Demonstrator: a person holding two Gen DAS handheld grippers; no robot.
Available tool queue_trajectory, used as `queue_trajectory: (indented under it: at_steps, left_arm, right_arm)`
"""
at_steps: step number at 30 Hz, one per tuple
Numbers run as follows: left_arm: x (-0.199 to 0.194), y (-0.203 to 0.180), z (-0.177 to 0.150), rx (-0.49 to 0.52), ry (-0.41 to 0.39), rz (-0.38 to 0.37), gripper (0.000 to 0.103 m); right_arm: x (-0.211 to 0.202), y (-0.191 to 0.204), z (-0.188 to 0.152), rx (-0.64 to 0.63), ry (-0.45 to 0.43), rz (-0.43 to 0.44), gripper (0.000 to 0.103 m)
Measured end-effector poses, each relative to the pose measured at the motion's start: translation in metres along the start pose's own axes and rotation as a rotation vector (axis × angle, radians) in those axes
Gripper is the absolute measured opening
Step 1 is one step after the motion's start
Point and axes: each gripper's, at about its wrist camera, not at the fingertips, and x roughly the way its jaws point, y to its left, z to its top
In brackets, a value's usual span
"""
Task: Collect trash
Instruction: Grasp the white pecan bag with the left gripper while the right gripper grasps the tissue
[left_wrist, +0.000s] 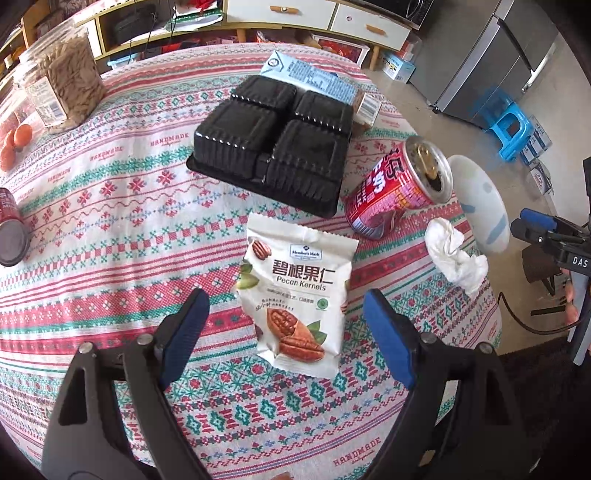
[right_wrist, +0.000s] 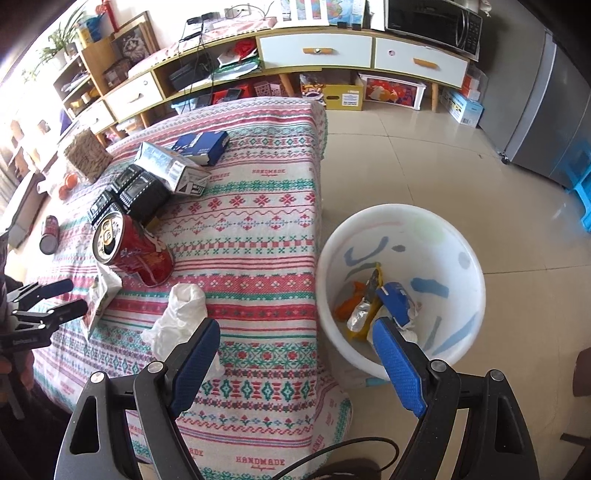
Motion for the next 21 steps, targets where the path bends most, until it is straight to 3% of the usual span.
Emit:
queue_trajectory:
  at_steps: [5, 11, 18, 21]
  left_arm:
    - [0.016, -0.004, 0.004, 0.028, 0.020, 0.000, 0.085]
    - [0.028, 0.001, 0.010, 0.006, 0.040, -0.052, 0.085]
    - [0.031, -0.007, 0.011, 0.068, 0.029, -0.015, 0.085]
    - [0.032, -0.013, 0.012, 0.090, 0.020, 0.015, 0.076]
  right_arm:
    - [0.009, 0.022, 0.000, -0.058, 0.024, 0.015, 0.086]
    - [0.017, 0.037, -0.001, -0.102, 0.049, 0.024, 0.086]
    - [0.021, 0.044, -0.002, -0.120, 0.063, 0.024, 0.086]
    - [0.022, 0.045, -0.001, -0.122, 0.066, 0.023, 0.086]
